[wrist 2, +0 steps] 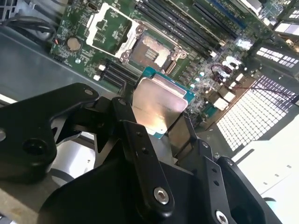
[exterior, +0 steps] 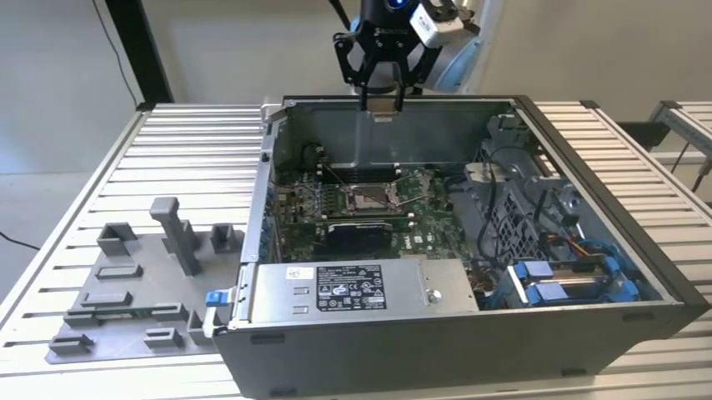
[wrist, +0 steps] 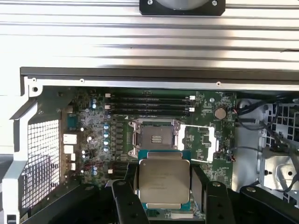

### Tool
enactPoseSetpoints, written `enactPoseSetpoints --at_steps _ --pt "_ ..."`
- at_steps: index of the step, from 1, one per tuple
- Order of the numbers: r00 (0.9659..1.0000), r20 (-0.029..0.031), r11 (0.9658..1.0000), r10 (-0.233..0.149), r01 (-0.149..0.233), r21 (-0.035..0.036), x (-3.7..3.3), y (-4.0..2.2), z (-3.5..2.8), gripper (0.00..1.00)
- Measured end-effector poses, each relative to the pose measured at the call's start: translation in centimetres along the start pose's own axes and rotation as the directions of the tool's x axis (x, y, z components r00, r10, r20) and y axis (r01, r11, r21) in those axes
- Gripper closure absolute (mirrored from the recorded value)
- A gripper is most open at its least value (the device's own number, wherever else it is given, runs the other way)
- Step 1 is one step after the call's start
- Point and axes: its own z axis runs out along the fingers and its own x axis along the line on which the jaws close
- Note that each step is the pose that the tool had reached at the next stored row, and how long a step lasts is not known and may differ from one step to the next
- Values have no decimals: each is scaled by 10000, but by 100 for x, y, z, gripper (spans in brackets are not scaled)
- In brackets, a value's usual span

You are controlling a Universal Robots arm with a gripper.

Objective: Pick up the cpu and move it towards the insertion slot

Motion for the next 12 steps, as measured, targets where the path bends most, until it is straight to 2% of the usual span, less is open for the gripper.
enactPoseSetpoints --at_steps 12 --pt "10000 0 10000 1 -1 0 -2 9 1 100"
